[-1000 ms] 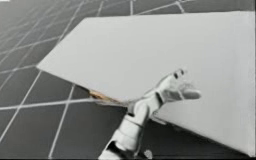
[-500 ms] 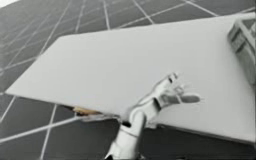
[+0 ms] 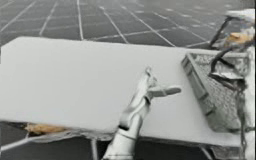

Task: Pick up and drop off the object

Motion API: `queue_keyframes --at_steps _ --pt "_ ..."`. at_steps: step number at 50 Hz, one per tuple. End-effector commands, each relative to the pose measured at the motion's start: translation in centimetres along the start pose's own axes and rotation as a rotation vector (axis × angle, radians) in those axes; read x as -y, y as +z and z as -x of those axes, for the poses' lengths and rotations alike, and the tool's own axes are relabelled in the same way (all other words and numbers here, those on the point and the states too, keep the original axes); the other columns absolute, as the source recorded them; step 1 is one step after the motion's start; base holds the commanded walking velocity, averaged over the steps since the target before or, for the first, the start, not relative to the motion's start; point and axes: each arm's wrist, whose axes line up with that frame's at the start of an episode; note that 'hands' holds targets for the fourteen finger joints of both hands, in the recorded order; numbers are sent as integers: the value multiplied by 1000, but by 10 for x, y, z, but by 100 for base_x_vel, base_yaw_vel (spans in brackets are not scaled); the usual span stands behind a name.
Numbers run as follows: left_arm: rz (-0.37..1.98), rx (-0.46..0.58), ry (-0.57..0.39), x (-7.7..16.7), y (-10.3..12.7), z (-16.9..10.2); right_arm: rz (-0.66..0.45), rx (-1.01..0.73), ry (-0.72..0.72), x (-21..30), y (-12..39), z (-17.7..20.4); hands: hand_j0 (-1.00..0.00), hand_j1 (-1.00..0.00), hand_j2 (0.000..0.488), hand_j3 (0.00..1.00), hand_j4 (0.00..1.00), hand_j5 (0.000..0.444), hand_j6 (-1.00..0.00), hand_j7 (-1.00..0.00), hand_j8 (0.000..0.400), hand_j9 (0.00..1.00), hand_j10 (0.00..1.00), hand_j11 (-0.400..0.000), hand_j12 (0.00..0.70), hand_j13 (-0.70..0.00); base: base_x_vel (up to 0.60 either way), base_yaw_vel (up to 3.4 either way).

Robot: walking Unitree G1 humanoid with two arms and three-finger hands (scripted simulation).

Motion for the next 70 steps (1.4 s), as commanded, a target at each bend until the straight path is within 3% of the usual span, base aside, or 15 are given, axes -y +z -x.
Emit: queue_keyframes --at_steps 1,5,10,13,19,24,25,28,31,37,42,47,51,58,70 --pt "-47 151 69 -24 2 15 -1 70 197 -106 -17 89 0 0 0 0 0 0 0 0 0 0 0 0 0 0 0 -2" --pt "-63 242 70 -28 -9 0 -1 79 193 -115 -21 119 0 0 0 0 0 0 0 0 0 0 0 0 0 0 0 -6" --pt "-196 296 107 -28 -23 -2 -23 30 128 -121 -49 111 0 0 0 0 0 0 0 0 0 0 0 0 0 0 0 -14" --pt "-275 300 199 -64 -26 -8 -47 5 114 -114 -72 118 0 0 0 0 0 0 0 0 0 0 0 0 0 0 0 -11" --pt "-349 324 335 -103 2 16 -69 -22 110 -102 -103 127 0 0 0 0 0 0 0 0 0 0 0 0 0 0 0 -4" --pt "-364 352 371 -93 -4 42 -31 -2 108 -75 -102 147 0 0 0 0 0 0 0 0 0 0 0 0 0 0 0 -1" --pt "-355 331 383 -104 -6 40 -32 -5 101 -66 -101 145 0 0 0 0 0 0 0 0 0 0 0 0 0 0 0 -2" --pt "-348 328 354 -91 -11 35 5 -29 82 -67 -104 150 0 0 0 0 0 0 0 0 0 0 0 0 0 0 0 -3" --pt "-337 276 388 -98 -19 33 1 -27 77 -68 -108 142 0 0 0 0 0 0 0 0 0 0 0 0 0 0 0 -4" --pt "-365 291 399 -103 -26 29 -21 -52 81 -64 -119 149 0 0 0 0 0 0 0 0 0 0 0 0 0 0 0 -3" --pt "-381 323 386 -96 -10 22 -33 -27 80 -61 -117 143 0 0 0 0 0 0 0 0 0 0 0 0 0 0 0 -3" --pt "-408 324 281 -62 -17 5 -53 -2 117 -54 -113 149 0 0 0 0 0 0 0 0 0 0 0 0 0 0 0 -5" --pt "-376 330 311 -68 -25 16 -79 1 47 -56 -111 149 0 0 0 0 0 0 0 0 0 0 0 0 0 0 0 -7" --pt "-351 320 362 -82 -22 26 -38 -44 97 -65 -118 160 0 0 0 0 0 0 0 0 0 0 0 0 0 0 0 -4" --pt "-365 285 295 -53 -38 22 -39 -56 58 -46 -122 162 0 0 0 0 0 0 0 0 0 0 0 0 0 0 0 -3"
